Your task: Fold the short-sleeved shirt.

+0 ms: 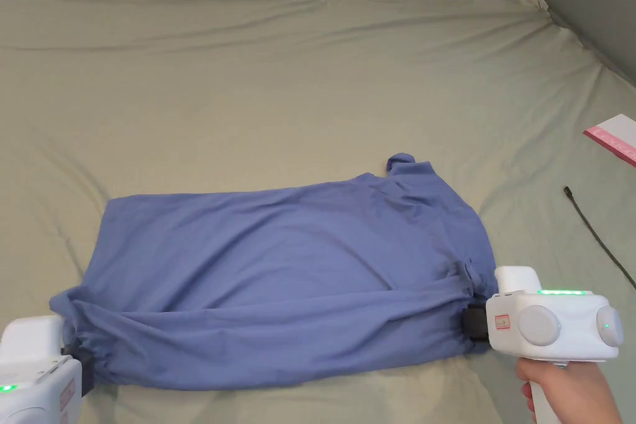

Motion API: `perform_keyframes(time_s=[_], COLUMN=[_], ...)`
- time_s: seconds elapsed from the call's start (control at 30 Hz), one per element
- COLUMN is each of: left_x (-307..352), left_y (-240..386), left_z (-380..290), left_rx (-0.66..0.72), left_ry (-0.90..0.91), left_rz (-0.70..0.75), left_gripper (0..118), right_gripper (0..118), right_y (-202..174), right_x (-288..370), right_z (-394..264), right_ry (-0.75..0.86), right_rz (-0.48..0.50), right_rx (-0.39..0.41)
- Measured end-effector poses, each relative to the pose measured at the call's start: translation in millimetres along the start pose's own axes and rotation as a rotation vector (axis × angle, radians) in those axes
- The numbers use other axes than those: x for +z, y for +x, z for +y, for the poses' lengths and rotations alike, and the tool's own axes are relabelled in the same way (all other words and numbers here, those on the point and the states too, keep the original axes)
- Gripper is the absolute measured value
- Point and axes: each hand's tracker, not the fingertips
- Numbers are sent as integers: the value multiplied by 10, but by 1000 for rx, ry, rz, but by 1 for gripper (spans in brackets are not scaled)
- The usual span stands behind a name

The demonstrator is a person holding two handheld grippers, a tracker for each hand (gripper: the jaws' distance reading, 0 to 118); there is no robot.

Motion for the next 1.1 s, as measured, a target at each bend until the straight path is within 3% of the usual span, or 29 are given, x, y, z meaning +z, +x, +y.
perform_keyframes(time_s=[0.03,0.07,0.2,0.6,0.8,1.1], left_x=[-42,-67,20,914,943,468], left_y=[-11,-21,-44,-274,-385,-373], left_z=[-32,-58,-70,-1,-542,-1188], left_rx=[2,7,11,-1,-14,-49], left_ry=[-8,-11,-4,130,22,-162], left_rz=[-1,-3,-7,-23,-30,-24], left_gripper=[6,6,6,6,6,6], right_gripper=[24,16,16,16,16,15], right_y=[-13,-14,-120,61,231,-118], right_x=[1,18,251,1323,1428,1121], right_z=[8,3,18,-151,-651,-1266], right_ry=[-3,-4,6,103,25,-105], right_rz=[-33,-19,-6,10,23,-38], right_rx=[11,33,13,-44,-101,-92])
